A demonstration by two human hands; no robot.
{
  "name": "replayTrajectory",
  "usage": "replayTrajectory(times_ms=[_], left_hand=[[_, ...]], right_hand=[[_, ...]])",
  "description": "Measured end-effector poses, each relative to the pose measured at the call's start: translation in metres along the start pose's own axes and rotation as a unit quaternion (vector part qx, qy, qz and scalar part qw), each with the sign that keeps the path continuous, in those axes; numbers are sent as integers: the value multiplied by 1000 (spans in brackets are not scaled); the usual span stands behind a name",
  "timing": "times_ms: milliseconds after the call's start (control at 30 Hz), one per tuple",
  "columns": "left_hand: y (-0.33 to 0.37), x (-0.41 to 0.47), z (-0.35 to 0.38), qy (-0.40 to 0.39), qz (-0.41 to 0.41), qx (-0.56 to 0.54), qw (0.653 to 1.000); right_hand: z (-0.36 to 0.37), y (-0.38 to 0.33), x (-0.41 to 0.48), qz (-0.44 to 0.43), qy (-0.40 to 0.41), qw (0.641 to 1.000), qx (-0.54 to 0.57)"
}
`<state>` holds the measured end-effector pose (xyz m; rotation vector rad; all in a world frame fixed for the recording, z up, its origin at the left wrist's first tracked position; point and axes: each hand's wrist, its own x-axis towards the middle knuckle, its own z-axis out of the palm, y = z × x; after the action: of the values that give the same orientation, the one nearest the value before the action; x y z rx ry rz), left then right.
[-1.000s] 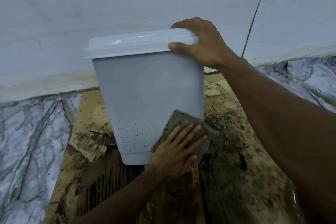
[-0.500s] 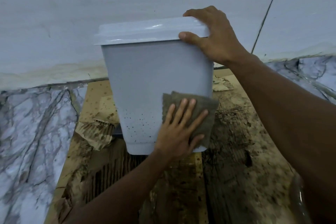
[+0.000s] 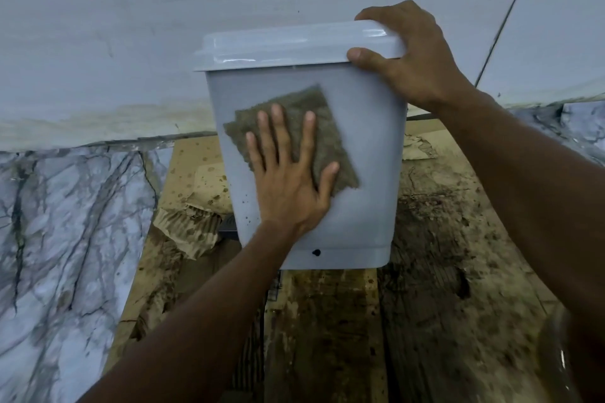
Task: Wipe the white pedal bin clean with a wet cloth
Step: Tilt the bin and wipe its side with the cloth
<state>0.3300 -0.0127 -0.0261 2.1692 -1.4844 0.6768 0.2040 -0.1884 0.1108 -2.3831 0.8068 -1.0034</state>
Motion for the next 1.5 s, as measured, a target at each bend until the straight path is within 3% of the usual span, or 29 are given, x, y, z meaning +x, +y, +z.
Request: replayTrajectory(times_ms=[100, 167, 333, 533, 633, 733, 800, 967, 1200, 1300, 1500], left_hand=[[8, -55, 18, -50, 96, -4, 994], [-6, -93, 26, -59, 114, -9, 992], [-46, -108, 17, -47, -3, -10, 999], [-18, 16, -10, 22, -115, -28, 993], [3, 22, -9, 6, -62, -12, 998], [3, -34, 7, -44, 36, -18, 998], [-9, -84, 20, -64, 46, -25, 997], [-31, -151, 28, -58, -101, -49, 992], [-5, -50, 14, -10, -135, -32, 990], [29, -18, 7, -25, -75, -26, 997], [60, -75, 30, -90, 172, -15, 981]], right_hand=[[-1, 2, 1, 5, -6, 1000, 2], [-1, 5, 2, 0, -10, 1000, 0], [0, 6, 5, -1, -11, 1000, 1], [1, 5, 5, -7, -10, 1000, -6], [-1, 5, 3, -9, -12, 1000, -10], [-1, 6, 2, -7, -10, 1000, -8], [-1, 5, 1, -12, -11, 1000, -13], [0, 6, 0, -15, -8, 1000, -19], [1, 4, 2, -26, -10, 999, -27], [1, 5, 2, -15, -7, 1000, -17], [-3, 4, -1, -7, -18, 1000, -7]])
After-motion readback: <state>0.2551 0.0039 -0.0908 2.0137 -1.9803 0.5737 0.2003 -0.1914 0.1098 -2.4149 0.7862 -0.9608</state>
